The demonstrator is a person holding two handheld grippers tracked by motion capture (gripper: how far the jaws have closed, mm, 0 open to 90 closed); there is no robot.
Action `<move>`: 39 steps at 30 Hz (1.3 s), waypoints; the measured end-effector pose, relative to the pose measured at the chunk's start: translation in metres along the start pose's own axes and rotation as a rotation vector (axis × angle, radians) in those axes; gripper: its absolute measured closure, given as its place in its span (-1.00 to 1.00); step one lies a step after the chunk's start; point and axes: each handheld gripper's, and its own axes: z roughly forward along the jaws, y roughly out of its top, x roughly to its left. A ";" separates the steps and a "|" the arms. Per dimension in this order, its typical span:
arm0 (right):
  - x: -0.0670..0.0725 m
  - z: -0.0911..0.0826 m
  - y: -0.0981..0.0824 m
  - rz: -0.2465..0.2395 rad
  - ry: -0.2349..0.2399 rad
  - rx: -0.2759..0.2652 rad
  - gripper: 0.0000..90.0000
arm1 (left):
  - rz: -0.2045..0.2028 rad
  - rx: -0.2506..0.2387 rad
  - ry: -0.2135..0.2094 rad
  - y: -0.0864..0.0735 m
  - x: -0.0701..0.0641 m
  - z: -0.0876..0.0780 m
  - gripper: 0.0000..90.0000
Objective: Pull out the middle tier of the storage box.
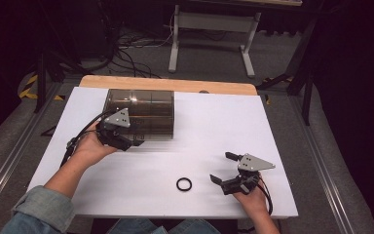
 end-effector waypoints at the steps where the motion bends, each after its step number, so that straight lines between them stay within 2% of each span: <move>1: 0.000 0.000 0.000 0.000 0.000 0.000 -1.00 | 0.005 0.012 0.002 0.001 0.000 0.000 -0.13; 10: 0.000 0.000 0.000 0.000 0.001 0.000 -1.00 | 0.054 0.076 0.015 0.010 0.001 0.005 -0.07; 17: 0.000 0.000 0.000 0.000 0.002 0.000 -1.00 | 0.084 0.120 0.037 0.014 0.001 0.011 -0.02; 21: 0.000 0.000 0.000 -0.001 0.003 0.000 -1.00 | 0.087 0.148 0.039 0.014 0.000 0.014 0.02; 22: 0.000 0.000 0.000 -0.001 0.003 0.000 -1.00 | 0.096 0.166 0.039 0.015 0.000 0.018 0.02; 39: 0.000 0.000 0.000 0.000 0.004 -0.001 -1.00 | 0.150 0.241 0.058 0.017 0.000 0.030 0.07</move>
